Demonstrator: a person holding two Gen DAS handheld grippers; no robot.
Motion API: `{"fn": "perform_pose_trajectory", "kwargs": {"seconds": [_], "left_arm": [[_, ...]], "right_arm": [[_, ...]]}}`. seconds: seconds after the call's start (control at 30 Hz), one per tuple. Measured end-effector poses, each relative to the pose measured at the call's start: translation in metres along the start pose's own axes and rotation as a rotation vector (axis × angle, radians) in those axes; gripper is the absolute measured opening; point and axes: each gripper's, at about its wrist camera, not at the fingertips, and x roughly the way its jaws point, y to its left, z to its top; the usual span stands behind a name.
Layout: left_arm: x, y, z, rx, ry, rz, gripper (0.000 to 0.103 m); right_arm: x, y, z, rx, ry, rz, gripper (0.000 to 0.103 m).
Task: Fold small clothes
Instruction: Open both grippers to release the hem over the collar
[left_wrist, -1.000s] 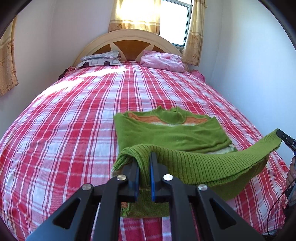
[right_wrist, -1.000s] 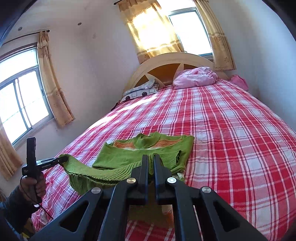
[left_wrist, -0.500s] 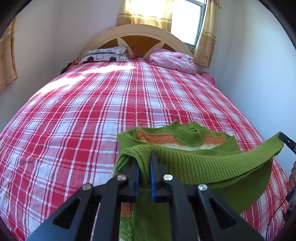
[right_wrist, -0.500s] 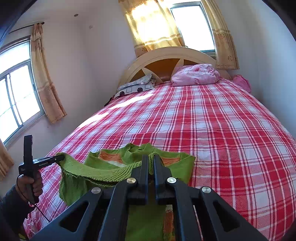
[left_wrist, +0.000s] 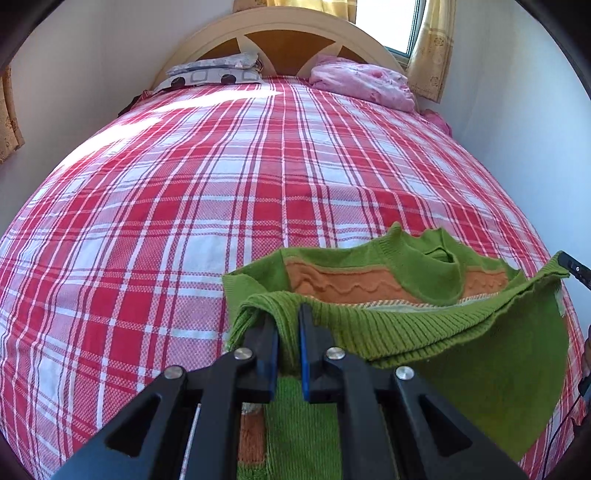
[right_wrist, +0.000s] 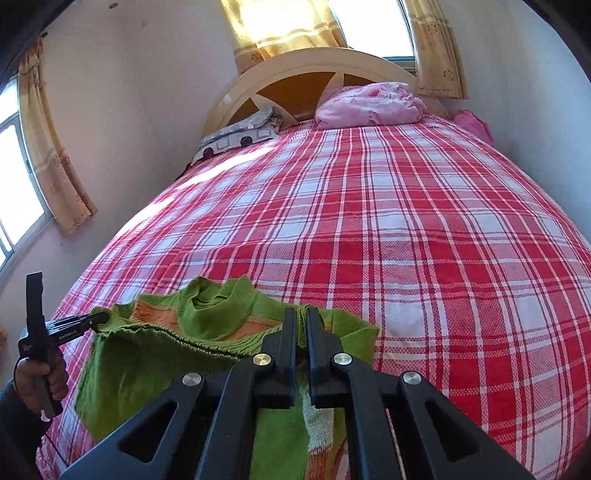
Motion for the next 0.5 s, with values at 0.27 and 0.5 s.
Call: {"fn": "perform_pose_trajectory", "kwargs": {"seconds": [0.27,0.5], "left_arm": [[0.011,0.013,-0.003,-0.072,-0.003,0.006,0.043],[-0.020,0.027,-0.023,-0.059,-0.064,0.114,0.071]], "right_arm": [[0.046,-0.019,-0.001,0.046,0.050,-0.103,0.044],[0.008,-0.008,-0.022,-0.012,0.019,-0.073,0.065]]}}
